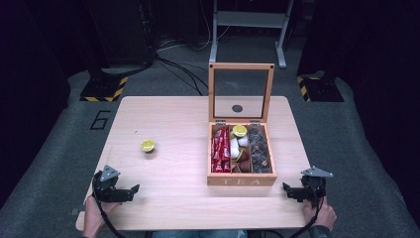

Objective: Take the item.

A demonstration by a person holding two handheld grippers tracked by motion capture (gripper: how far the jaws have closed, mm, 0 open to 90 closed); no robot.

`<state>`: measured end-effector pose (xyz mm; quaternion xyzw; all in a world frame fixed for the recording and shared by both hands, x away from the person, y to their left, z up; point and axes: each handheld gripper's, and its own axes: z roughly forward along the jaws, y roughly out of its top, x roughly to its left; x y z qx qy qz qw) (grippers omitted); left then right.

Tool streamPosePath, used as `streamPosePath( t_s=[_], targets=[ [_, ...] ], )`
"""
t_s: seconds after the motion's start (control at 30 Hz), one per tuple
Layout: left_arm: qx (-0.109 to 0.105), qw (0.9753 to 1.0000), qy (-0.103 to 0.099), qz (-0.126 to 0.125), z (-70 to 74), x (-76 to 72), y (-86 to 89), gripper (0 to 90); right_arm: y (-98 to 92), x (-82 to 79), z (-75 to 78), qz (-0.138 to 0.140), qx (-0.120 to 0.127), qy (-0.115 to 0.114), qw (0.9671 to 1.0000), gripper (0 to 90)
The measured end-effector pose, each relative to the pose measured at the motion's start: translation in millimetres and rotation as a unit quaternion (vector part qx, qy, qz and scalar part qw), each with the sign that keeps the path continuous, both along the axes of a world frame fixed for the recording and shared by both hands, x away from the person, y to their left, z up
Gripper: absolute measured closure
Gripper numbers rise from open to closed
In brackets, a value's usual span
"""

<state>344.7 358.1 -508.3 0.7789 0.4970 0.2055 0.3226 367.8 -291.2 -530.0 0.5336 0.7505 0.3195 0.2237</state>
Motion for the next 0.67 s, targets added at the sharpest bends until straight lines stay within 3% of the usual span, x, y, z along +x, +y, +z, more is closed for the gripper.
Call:
streamPosePath(
  t_s=[0.2, 0.43, 0.47, 0.67],
  targets=[
    [0.0, 0.9998, 0.014, 0.01, -11.8, 1.2, 7.9, 0.1, 0.0, 0.0, 0.0, 0.0, 0.0, 0.0, 1.0, 0.0],
    [-0.003, 0.9994, 0.005, 0.034, -21.1, 2.9, 15.9, 0.0, -0.2, 0.2, 0.0, 0.001, 0.0, 0.0, 1.0, 0.0],
    [-0.006, 0.9993, -0.006, 0.037, -23.1, 3.2, 15.6, 0.0, -0.3, 0.2, 0.0, 0.001, -0.001, 0.0, 1.0, 0.0],
    [-0.003, 0.9993, -0.009, 0.035, -23.9, 6.8, 16.4, 0.0, -0.9, 0.4, 0.0, 0.004, -0.003, -0.001, 1.0, 0.0]
  ],
)
